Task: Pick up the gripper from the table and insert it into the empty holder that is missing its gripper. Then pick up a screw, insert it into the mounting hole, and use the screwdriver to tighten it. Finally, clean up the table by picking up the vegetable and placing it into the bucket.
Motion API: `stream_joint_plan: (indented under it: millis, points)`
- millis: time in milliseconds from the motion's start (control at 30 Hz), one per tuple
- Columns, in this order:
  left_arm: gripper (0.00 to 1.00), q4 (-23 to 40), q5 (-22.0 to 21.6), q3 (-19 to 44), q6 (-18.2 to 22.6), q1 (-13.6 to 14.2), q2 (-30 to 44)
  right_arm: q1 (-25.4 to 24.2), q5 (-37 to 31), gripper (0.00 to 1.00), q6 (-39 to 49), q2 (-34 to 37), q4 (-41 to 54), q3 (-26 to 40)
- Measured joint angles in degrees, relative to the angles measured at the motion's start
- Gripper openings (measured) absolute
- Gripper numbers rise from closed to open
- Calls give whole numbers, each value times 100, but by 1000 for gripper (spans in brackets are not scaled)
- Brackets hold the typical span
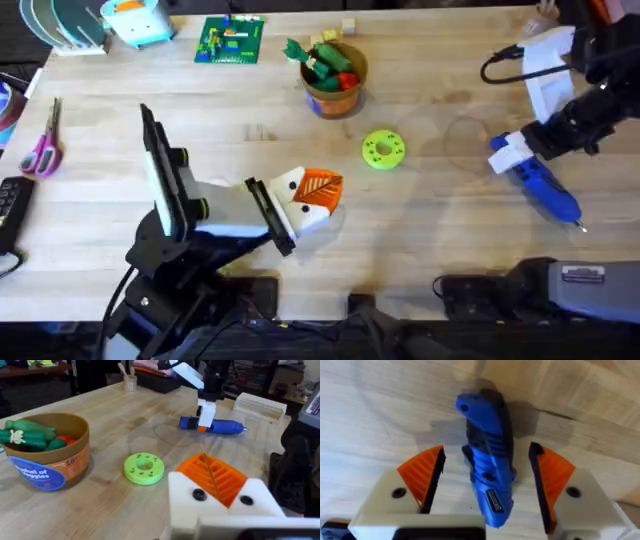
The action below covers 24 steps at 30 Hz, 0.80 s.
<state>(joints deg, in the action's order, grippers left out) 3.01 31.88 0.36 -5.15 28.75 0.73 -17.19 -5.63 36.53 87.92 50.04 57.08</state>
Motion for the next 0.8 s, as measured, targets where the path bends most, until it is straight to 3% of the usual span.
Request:
stream_joint_plan:
  millis: [333,667,800]
  points:
    - [13,0,0,0,0,-2,0,4,72,991,251,57,654,1708]
    - [13,0,-4,0,0,0,0,-204,120,991,382,1155,1396,1788]
    - [13,0,-57,0,0,-2,0,-354,120,992,400,1244,1604,1753]
